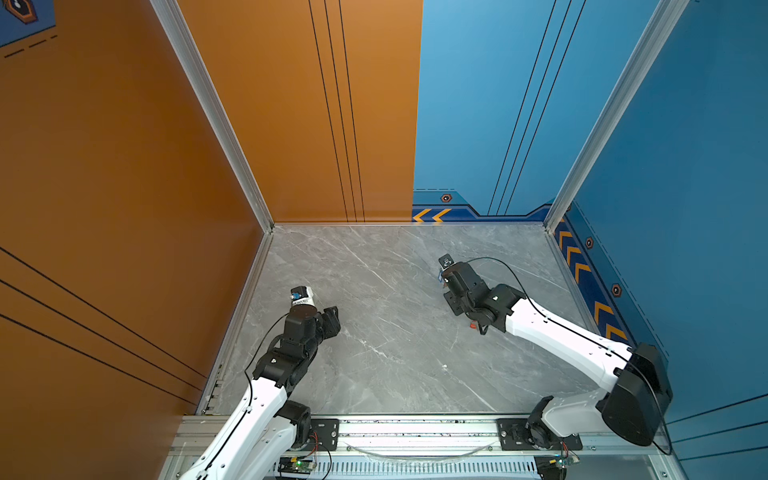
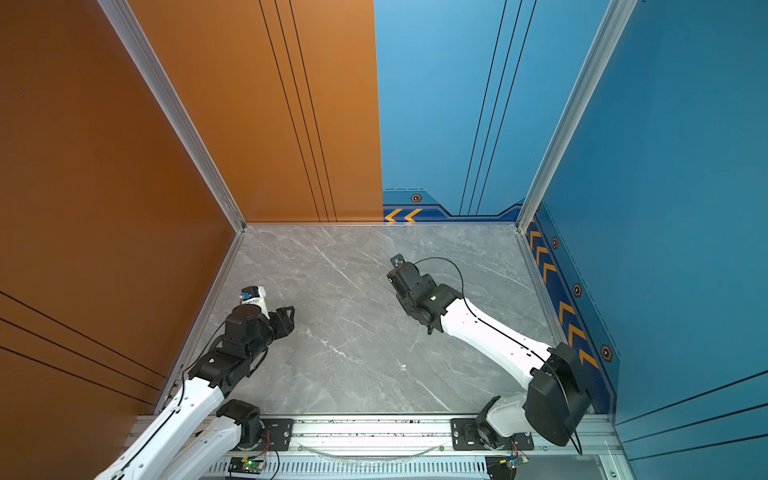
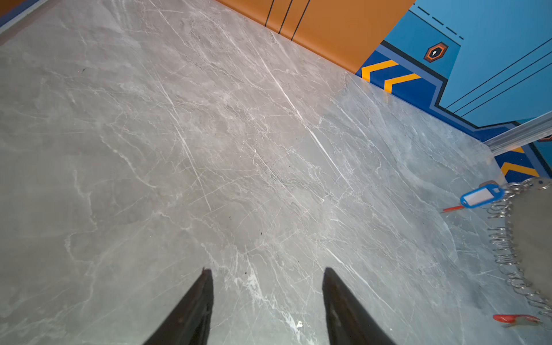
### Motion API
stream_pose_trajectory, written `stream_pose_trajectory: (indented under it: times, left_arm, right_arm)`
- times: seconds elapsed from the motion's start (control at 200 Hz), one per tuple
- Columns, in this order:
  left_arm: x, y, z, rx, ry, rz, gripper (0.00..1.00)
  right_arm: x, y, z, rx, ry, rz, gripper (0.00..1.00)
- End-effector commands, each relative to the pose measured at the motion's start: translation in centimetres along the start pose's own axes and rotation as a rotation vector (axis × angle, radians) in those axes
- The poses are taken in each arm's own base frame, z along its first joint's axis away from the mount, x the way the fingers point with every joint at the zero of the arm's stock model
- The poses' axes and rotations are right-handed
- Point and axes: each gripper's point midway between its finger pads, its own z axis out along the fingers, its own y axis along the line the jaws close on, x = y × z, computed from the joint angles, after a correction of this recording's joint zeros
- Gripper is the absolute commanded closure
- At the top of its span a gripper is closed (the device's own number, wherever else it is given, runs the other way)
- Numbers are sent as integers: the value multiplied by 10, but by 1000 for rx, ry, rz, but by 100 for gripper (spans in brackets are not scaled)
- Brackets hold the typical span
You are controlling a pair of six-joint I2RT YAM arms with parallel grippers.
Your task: Put the keys on the keyring
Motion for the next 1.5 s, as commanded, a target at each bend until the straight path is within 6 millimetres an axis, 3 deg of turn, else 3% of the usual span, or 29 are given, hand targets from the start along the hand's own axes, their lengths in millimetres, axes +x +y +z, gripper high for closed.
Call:
stream_pose_trajectory:
  times: [0.0, 0.16, 0.36, 0.531, 0.571, 0.771, 0.896, 0.976, 1.126, 1.286, 1.496]
  left_arm:
    - [3, 11, 0, -34, -11, 18, 37]
    - [2, 20, -4, -65, -38, 7, 29]
    - [0, 37, -12, -130, -88, -28, 17]
    - [-2, 46, -19, -163, -123, -44, 6]
    - [-2, 47, -20, -164, -132, -49, 0]
    - [-1, 54, -22, -187, -144, -60, 2]
    - [-2, 57, -21, -194, -142, -65, 2]
    - [-2, 58, -21, -196, -143, -72, 2]
    - [0, 58, -19, -192, -138, -78, 2]
    - [2, 58, -17, -182, -135, -92, 2]
    - [5, 58, -18, -172, -128, -91, 2]
  right_arm:
    - [12, -24, 4, 147, 119, -68, 100]
    - [10, 8, 11, 107, 133, -134, 100]
    - [22, 88, 27, 42, 187, -283, 100]
    - [27, 149, 24, -12, 188, -384, 100]
    - [25, 159, 21, -23, 184, -396, 100]
    - [34, 201, 7, -155, 196, -394, 100]
    - [45, 212, 0, -169, 208, -414, 100]
    - [47, 199, -2, -107, 197, -410, 100]
    - [47, 156, -6, -75, 196, -352, 100]
    - [33, 75, 12, -19, 232, -202, 100]
    - [41, -29, 47, 129, 332, -19, 100]
